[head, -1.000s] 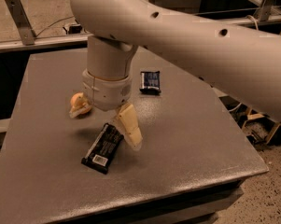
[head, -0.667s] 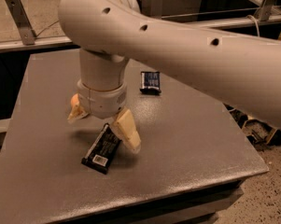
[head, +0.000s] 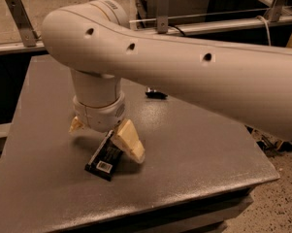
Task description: Pick rxbar chocolate
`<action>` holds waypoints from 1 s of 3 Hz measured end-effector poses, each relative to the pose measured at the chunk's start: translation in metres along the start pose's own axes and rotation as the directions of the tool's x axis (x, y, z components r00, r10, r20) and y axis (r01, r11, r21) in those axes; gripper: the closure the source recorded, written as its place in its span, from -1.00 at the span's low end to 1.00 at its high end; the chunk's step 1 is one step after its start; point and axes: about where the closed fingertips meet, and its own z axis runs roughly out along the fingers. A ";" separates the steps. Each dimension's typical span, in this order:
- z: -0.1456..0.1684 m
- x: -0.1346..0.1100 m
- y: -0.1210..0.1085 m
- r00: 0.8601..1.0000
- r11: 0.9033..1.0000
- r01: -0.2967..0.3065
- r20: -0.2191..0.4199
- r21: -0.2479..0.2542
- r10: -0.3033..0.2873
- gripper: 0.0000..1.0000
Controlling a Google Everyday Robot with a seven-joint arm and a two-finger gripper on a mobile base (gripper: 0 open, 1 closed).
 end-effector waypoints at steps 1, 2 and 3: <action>0.001 0.002 0.005 1.000 0.999 0.004 0.017 0.049 -0.004 -0.37; 0.000 0.002 0.008 1.000 0.998 0.009 0.029 0.070 -0.011 0.07; 0.000 0.002 0.006 0.999 0.998 0.014 0.036 0.066 -0.017 0.56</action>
Offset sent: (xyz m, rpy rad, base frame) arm -0.0019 -0.0111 0.0006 0.1060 0.0057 0.0116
